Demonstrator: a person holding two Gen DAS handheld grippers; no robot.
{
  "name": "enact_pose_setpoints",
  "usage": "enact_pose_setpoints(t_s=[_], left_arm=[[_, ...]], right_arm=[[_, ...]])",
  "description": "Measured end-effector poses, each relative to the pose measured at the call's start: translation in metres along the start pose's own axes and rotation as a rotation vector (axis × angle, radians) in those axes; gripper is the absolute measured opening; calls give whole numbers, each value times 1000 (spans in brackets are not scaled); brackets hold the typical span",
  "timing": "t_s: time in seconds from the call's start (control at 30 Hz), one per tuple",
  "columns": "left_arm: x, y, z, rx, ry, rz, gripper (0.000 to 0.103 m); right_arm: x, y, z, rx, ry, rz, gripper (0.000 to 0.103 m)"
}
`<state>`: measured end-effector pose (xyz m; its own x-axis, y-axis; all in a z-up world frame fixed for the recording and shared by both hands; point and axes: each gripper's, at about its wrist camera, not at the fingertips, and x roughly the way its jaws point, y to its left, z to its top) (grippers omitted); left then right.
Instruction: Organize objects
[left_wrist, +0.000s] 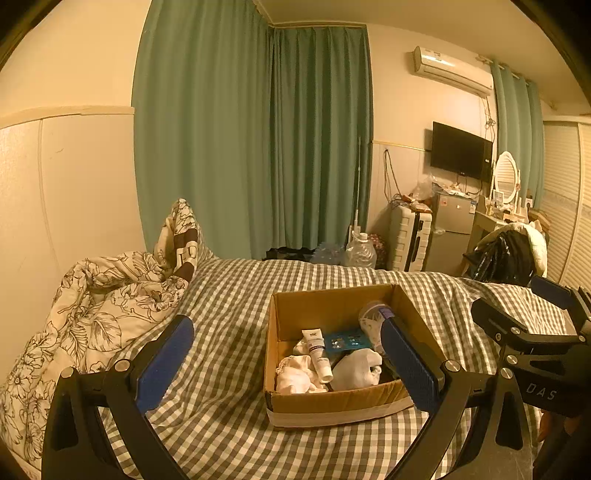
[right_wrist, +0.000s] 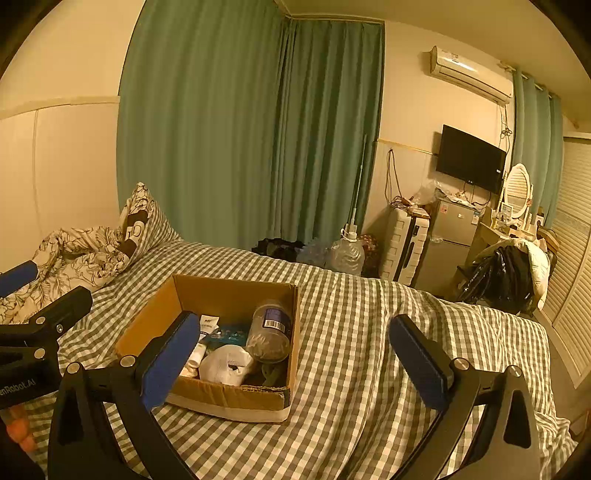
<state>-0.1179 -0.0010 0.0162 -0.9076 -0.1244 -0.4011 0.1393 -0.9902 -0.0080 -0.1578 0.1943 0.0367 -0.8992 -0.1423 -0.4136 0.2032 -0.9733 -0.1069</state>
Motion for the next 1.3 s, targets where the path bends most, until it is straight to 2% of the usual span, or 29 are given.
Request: enact_pose_setpoints(t_s=[1.3], left_arm=[[3,3,1,7,14,21,103]], right_arm=[[6,3,-5,-9,23,5,103]])
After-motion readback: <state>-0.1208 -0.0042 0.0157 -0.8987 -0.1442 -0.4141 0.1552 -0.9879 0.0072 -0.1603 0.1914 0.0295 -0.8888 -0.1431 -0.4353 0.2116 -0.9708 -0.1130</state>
